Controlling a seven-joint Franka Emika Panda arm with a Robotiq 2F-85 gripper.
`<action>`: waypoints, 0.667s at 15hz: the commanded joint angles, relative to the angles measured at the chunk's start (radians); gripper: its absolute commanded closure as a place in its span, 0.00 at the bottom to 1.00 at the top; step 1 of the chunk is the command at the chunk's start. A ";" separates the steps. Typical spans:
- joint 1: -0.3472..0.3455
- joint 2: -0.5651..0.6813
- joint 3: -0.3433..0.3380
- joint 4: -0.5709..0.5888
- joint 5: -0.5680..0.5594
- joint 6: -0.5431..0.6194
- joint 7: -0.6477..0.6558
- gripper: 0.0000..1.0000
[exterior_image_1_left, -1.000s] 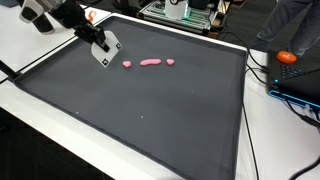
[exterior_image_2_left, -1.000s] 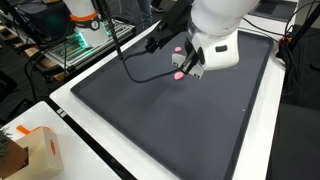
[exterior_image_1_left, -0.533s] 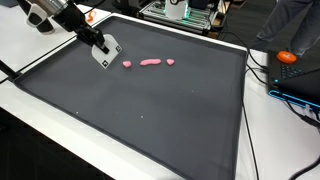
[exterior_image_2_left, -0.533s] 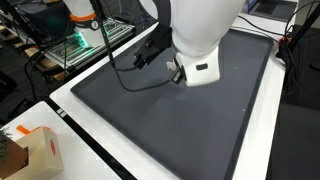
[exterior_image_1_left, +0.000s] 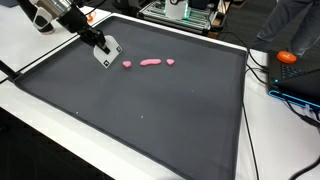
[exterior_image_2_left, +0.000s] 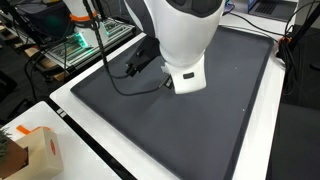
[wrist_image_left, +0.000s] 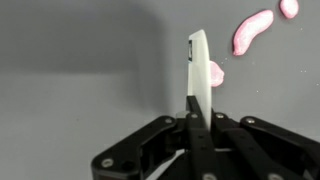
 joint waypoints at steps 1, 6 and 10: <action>-0.003 -0.041 -0.005 -0.072 0.014 0.041 -0.030 0.99; 0.014 -0.061 -0.011 -0.100 -0.011 0.061 -0.024 0.99; 0.038 -0.077 -0.014 -0.118 -0.040 0.074 -0.009 0.99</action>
